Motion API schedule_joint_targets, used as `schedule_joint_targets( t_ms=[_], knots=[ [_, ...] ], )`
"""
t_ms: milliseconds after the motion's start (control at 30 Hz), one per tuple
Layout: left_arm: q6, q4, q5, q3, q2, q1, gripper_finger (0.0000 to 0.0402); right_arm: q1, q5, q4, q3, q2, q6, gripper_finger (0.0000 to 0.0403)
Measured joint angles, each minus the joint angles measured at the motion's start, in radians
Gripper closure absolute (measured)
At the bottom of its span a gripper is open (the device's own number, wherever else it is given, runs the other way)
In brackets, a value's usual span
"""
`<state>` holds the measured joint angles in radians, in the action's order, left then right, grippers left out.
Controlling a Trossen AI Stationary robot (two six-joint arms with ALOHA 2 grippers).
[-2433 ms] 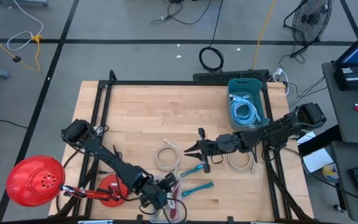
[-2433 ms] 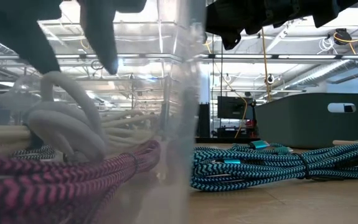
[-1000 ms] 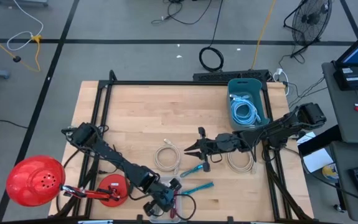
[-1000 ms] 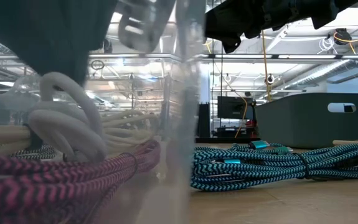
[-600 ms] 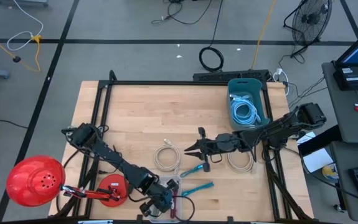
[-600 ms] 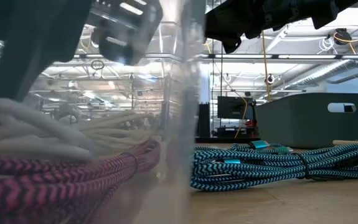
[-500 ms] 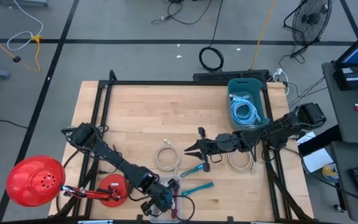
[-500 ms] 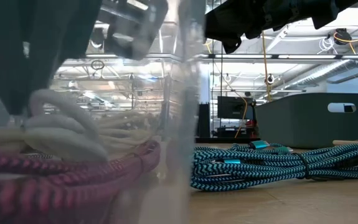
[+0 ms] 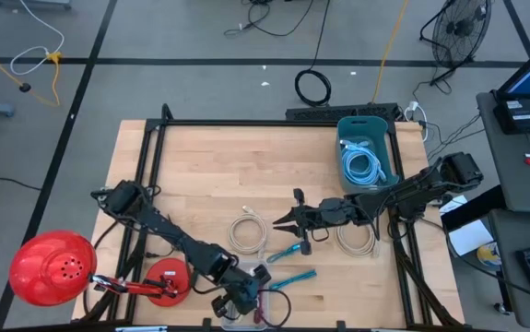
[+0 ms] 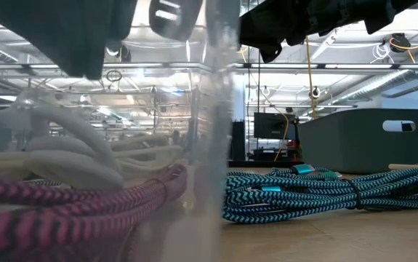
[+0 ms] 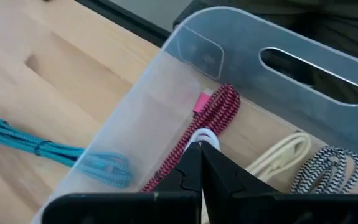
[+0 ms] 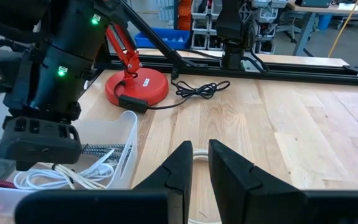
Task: Pick & Place USB Port
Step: Adjust the white charger cable in the transparent bin, then put the left light brown usb cable into the blue bin
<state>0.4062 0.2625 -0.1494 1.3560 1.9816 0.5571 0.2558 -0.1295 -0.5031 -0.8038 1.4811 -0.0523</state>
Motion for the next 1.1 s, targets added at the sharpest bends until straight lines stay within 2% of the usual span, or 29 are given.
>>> schedule_joint_targets(
  t_ms=[300,400,633,733,1100],
  knots=[
    [-0.047,-0.038,-0.137,-0.001,0.071,-0.031,0.0402,0.000,0.000,0.010,0.000,0.000,0.001,0.0360],
    [-0.054,-0.040,-0.145,0.000,0.071,-0.030,0.0402,0.000,0.000,0.010,0.000,0.000,0.002,0.0360],
    [-0.076,0.073,-0.147,0.000,0.072,-0.025,0.0402,-0.001,0.000,0.015,0.000,0.000,0.004,0.0360],
    [-0.075,0.089,-0.114,0.000,0.072,-0.017,0.0402,-0.001,0.000,0.015,0.000,0.000,0.004,0.0360],
    [-0.028,0.085,0.119,0.000,-0.023,0.017,0.0402,-0.001,-0.001,0.015,0.000,0.000,0.001,0.0360]
  ],
)
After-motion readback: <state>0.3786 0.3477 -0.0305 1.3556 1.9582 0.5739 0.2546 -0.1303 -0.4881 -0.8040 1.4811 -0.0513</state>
